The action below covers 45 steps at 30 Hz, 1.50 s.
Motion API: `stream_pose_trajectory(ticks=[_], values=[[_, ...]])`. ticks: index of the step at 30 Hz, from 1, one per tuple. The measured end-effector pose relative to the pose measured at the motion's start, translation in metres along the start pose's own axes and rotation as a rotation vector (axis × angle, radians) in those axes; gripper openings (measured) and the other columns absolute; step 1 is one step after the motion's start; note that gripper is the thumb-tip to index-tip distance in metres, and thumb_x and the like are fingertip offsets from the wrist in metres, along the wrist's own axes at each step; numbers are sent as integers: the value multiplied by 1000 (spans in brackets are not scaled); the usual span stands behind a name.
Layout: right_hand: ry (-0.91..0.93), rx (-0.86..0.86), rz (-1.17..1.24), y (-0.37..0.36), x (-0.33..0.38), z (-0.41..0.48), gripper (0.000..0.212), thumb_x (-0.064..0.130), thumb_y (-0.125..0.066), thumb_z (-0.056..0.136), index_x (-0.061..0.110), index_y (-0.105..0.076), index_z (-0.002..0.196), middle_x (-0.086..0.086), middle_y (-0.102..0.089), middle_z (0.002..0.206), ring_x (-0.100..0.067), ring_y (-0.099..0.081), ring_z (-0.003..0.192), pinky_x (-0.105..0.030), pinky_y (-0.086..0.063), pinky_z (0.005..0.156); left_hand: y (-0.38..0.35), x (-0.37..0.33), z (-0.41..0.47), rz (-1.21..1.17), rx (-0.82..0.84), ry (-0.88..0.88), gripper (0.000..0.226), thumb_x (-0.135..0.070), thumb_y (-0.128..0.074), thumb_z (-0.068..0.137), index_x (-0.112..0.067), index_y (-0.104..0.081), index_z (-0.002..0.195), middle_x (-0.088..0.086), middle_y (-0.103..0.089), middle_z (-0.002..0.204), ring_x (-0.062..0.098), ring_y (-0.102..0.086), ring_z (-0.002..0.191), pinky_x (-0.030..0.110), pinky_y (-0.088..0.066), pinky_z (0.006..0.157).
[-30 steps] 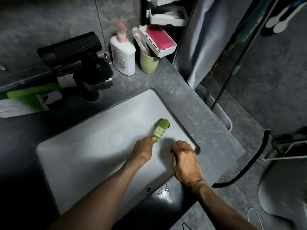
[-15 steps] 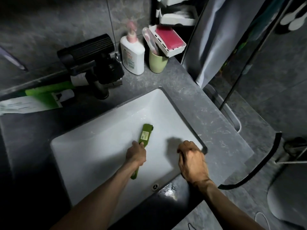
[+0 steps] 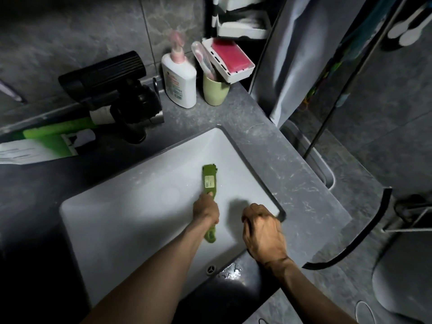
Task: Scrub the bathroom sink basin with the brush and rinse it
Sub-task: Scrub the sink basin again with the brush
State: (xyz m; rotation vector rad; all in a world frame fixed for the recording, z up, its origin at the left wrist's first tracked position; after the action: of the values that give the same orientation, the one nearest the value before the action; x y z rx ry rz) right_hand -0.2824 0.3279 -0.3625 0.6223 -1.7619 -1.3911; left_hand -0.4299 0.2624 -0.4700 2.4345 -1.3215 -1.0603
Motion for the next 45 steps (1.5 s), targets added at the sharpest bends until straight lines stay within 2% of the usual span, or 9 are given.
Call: stream_pose_trajectory(ticks=[6,16,20,23,25,31,36,41,45], values=[[15,2,-6,-4,-5,3,11,10,-60,77,21,-58,75,3,-55,76,-19,-57,72,-28,-43,61,-5,-92,-17,-538,105,-41,33,-31,-31,111,-11,-49,91,5,-45,58,11,-38,31,22,-35,38],[53,-17,-20,1,-3,4,12,11,-62,76,21,-56,72,3,-54,74,-17,-55,71,-28,-39,59,17,14,-4,-42,46,28,36,-40,-35,108,-10,-56,106,16,-67,92,27,-60,57,33,-54,52],[36,-6,-23,-2,-2,2,13,11,-62,75,20,-55,71,3,-53,73,-20,-56,71,-30,-40,58,58,22,15,274,-169,17,34,-31,-34,109,-9,-57,121,19,-66,120,38,-68,103,38,-57,84],[46,-27,-24,-1,-3,3,14,11,-63,75,21,-55,70,3,-53,73,-19,-56,71,-30,-40,58,74,34,23,245,-233,67,35,-33,-33,110,-8,-56,118,18,-68,112,37,-70,91,32,-55,64],[43,-22,-24,-2,-2,4,14,11,-63,75,21,-54,70,3,-53,72,-19,-56,70,-30,-40,58,65,31,20,172,-183,84,36,-34,-31,110,-8,-56,113,19,-70,101,33,-70,70,25,-45,42],[50,-35,-11,-1,-2,3,15,10,-65,72,21,-55,70,3,-53,71,-18,-56,67,-28,-39,58,1,-56,-11,-499,147,114,32,-18,-30,110,-13,-45,82,5,-44,50,11,-37,29,18,-33,35],[40,-24,-10,-3,-4,4,15,9,-65,73,21,-56,70,3,-54,71,-17,-55,66,-27,-40,58,24,-115,-34,-761,322,39,35,-26,-26,113,-17,-40,83,1,-28,61,5,-26,30,15,-25,33],[42,-9,-3,-4,-5,4,11,11,-58,76,21,-55,72,3,-55,73,-18,-55,68,-29,-44,60,24,-42,-9,-320,253,-22,35,-34,-30,111,-8,-50,98,4,-43,58,12,-36,36,24,-33,39],[41,6,-6,-6,-5,4,10,12,-56,80,21,-56,74,3,-55,75,-18,-56,68,-28,-42,59,41,21,-2,262,173,-148,34,-41,-31,109,-17,-55,115,13,-65,91,32,-63,72,34,-50,58]])
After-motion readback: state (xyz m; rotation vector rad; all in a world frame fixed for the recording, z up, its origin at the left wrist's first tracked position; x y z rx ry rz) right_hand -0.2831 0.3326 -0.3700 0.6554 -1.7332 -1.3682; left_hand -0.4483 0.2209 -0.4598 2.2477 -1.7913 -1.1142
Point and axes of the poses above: each hand's wrist, its own z-axis towards the middle knuckle, its own y-axis out of the back of the hand, x = y × z, the point moved 1 cm from there along z, towards the middle knuckle
